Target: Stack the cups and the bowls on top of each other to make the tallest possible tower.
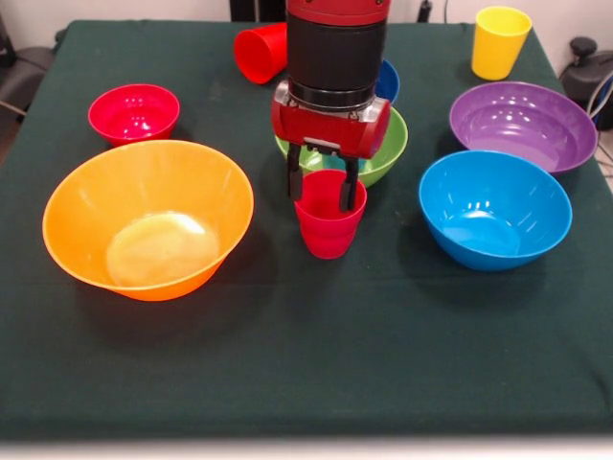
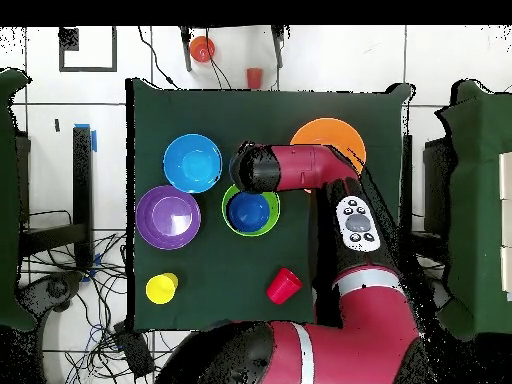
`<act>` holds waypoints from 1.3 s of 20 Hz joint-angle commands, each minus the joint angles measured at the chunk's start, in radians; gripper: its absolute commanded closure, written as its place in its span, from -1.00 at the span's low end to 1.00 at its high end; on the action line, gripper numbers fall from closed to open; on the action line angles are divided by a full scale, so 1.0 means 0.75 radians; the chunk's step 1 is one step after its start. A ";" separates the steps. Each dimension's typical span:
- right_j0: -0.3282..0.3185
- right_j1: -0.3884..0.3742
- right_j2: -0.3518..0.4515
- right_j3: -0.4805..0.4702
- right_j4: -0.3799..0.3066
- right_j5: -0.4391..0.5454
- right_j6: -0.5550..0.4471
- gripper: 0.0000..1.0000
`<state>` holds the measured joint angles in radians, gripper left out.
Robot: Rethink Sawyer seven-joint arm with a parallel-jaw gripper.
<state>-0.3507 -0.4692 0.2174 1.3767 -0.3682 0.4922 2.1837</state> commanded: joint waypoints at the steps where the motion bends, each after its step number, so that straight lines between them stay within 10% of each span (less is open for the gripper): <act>1: 0.027 0.061 0.032 -0.058 -0.095 0.071 -0.140 -1.00; 26: -0.011 0.229 0.008 -0.198 -0.149 0.122 -0.272 -1.00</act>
<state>-0.3566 -0.3717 0.2002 1.2516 -0.3682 0.4926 2.1837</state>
